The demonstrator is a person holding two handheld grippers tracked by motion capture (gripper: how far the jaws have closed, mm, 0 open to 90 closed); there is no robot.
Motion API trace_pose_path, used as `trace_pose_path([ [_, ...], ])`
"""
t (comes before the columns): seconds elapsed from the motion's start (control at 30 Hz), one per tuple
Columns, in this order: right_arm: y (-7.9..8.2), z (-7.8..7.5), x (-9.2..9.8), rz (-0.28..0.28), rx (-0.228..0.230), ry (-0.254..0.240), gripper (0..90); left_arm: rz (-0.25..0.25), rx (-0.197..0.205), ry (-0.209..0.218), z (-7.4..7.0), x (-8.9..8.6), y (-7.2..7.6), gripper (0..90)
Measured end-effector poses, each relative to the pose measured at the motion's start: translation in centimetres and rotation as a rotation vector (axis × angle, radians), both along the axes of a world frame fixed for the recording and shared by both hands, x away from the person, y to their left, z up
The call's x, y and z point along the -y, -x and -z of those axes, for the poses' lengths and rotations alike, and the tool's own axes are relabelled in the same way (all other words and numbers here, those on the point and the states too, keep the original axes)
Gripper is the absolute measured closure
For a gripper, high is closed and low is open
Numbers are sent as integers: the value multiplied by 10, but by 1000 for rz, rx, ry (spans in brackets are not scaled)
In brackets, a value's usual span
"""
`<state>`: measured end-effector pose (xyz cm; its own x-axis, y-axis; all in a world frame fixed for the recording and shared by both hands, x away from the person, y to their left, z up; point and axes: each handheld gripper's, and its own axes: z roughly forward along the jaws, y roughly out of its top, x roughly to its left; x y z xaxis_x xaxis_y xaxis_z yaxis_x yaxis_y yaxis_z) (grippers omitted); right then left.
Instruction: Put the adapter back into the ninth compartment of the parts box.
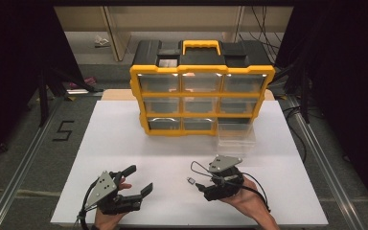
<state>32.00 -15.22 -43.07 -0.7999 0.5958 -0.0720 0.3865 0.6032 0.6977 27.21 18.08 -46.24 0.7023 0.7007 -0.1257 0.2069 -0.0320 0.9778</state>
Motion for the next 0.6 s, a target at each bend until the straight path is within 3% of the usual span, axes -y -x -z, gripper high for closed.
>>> trace_pose_path([
  [0.27, -7, 5, -11, -30, -33, 47, 222, -1, -2, 1, 0, 0, 0, 167],
  [0.6, -12, 8, -17, -49, -41, 78, 235, 2, -1, -2, 0, 0, 0, 167],
])
